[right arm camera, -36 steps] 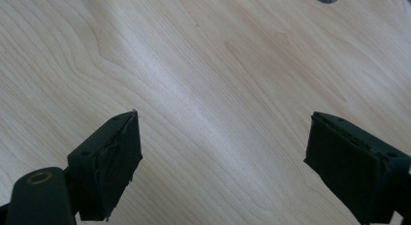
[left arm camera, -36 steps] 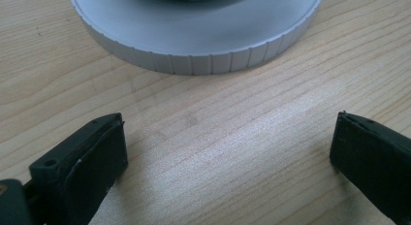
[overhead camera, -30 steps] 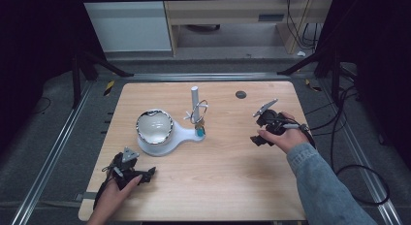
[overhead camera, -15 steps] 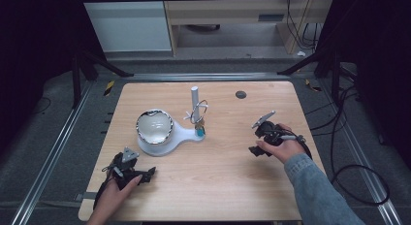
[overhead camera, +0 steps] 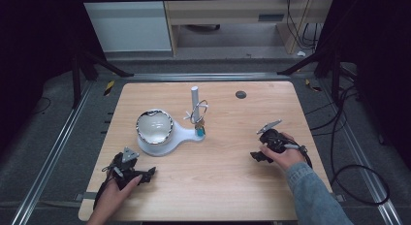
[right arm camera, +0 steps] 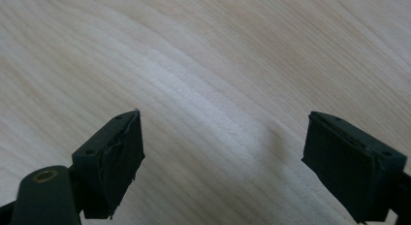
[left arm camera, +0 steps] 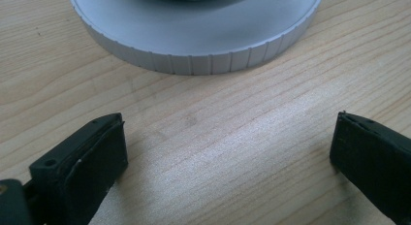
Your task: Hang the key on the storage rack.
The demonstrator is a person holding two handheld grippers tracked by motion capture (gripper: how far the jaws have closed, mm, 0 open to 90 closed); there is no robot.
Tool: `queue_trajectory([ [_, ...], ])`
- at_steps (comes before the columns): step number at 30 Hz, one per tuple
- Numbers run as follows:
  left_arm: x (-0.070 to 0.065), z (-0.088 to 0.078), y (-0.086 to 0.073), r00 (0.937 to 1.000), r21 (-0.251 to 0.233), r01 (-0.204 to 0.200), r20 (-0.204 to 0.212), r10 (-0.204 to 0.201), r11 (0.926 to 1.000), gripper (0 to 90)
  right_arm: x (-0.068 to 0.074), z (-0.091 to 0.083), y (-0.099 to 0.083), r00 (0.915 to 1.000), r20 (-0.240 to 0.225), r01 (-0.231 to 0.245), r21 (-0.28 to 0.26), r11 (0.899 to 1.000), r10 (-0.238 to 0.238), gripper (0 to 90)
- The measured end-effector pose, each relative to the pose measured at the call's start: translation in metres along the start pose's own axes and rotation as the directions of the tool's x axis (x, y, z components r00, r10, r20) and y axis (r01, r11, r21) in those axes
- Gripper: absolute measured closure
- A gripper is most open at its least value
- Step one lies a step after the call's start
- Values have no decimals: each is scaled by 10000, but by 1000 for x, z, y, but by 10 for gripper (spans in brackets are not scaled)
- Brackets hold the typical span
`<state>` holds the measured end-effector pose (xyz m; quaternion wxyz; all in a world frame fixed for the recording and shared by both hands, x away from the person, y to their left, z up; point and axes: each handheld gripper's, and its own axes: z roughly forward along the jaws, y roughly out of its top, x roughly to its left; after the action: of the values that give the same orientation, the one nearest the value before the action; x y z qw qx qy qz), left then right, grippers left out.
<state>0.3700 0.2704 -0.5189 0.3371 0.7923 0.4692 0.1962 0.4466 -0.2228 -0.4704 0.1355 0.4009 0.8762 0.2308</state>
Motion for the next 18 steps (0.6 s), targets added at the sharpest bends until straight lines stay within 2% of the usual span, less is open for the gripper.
queue_trajectory([
  [2, 0, 0, 0, 10000, -1, 2, 4, -2, 10000, 0, -5, 2, -3, 9995, 9, -305, -189, 9994, 306, 139],
  [8, 0, 0, 0, 10000, -1, -4, 6, 4, 10000, 0, -13, 11, -10, 9966, 74, -821, -356, 9960, 824, 137],
  [18, 0, 0, 0, 10000, -1, 0, 9, 0, 10000, 0, -17, 20, -16, 9925, 410, -1105, -979, 9890, 1150, 29],
])
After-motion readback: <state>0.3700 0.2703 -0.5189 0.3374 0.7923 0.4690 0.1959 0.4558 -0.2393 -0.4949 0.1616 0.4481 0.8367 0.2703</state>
